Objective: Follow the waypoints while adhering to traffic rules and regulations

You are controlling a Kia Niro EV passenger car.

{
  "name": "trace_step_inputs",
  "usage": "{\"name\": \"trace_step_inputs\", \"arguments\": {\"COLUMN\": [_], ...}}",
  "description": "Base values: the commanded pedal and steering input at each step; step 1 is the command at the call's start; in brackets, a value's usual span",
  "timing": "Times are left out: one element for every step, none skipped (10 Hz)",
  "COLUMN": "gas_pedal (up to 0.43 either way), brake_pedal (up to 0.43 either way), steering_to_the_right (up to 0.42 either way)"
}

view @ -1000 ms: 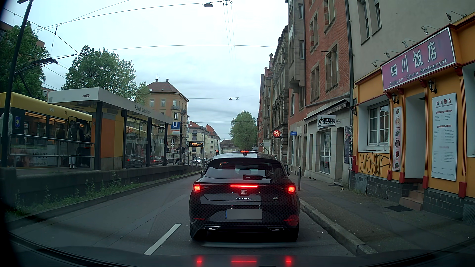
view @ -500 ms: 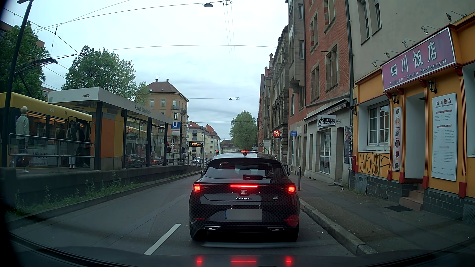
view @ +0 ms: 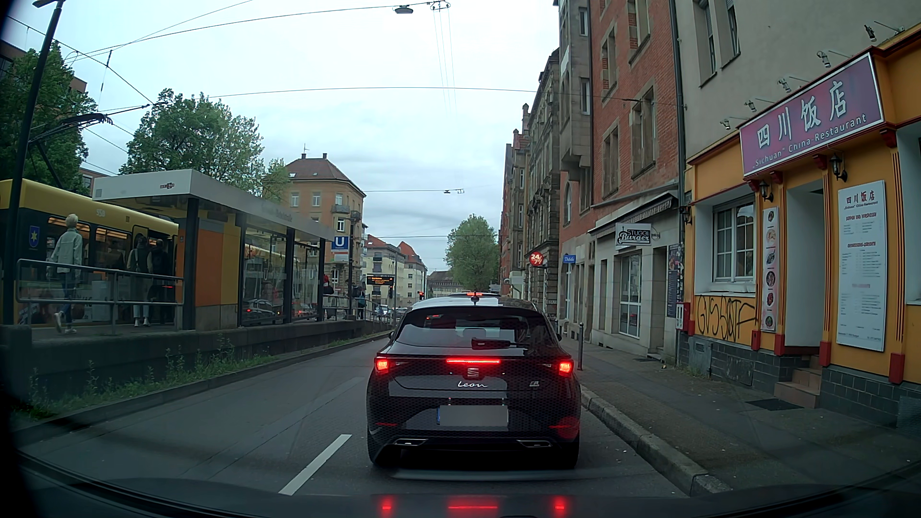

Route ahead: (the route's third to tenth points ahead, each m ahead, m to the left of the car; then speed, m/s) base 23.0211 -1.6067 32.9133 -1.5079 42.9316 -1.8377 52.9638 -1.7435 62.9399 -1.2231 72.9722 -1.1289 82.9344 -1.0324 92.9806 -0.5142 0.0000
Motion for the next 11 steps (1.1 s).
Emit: {"name": "trace_step_inputs", "arguments": {"gas_pedal": [0.000,0.000,0.000,0.000,0.000,0.000,0.000,0.000,0.000,0.000,0.000], "brake_pedal": [0.305,0.305,0.305,0.305,0.305,0.311,0.305,0.311,0.305,0.305,0.311], "steering_to_the_right": [-0.037,-0.037,-0.037,-0.037,-0.036,-0.037,-0.036,-0.037,-0.037,-0.037,-0.037]}}
